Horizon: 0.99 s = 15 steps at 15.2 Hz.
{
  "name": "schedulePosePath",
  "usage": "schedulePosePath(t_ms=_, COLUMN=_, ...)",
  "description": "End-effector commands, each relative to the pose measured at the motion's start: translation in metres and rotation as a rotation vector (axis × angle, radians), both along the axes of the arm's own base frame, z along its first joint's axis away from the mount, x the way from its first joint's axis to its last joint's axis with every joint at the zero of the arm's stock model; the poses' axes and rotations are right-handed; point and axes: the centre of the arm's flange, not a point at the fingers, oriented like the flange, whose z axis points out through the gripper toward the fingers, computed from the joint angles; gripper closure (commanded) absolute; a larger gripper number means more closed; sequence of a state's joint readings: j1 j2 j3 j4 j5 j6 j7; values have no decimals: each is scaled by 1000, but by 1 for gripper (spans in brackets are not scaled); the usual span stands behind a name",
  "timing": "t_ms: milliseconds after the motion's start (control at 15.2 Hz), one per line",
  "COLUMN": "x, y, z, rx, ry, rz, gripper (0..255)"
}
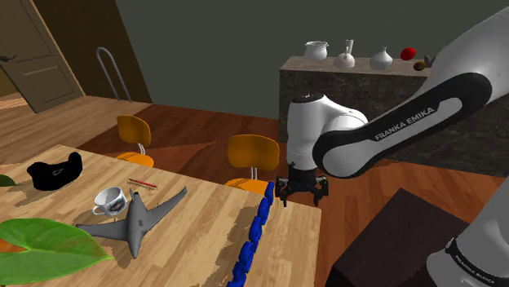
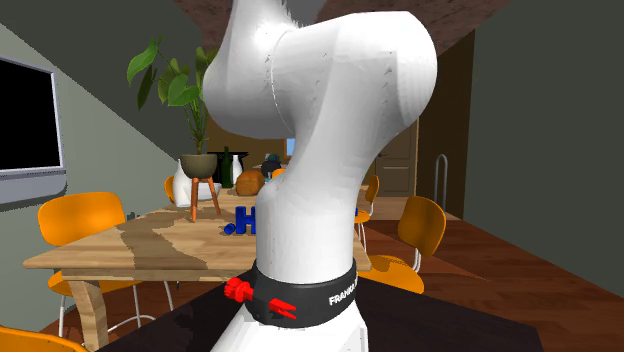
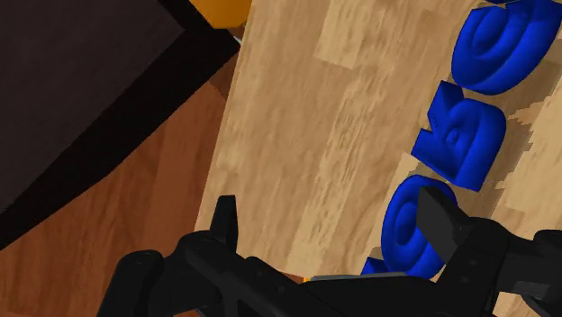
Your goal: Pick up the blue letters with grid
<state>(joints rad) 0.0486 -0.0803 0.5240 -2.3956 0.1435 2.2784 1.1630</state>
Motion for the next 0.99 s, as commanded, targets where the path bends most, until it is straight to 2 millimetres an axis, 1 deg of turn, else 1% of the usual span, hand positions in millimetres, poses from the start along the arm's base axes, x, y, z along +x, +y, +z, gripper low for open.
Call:
schedulePosePath(t_ms=0, x=13, y=18, z=-19, rx=6, ry=3, rz=-51, gripper=0)
schedulePosePath(t_ms=330, x=46, y=60, z=-55, rx=16, ry=12, rz=-166, gripper=0)
schedulePosePath(t_ms=726, x=91, y=106, z=-97, rx=28, ry=22, rz=-303, gripper=0)
schedulePosePath(t_ms=792, x=94, y=109, z=-100, rx=29, ry=23, rz=-313, gripper=0)
schedulePosePath(t_ms=924, x=94, y=109, z=-111, rx=29, ry=23, rz=-313, gripper=0)
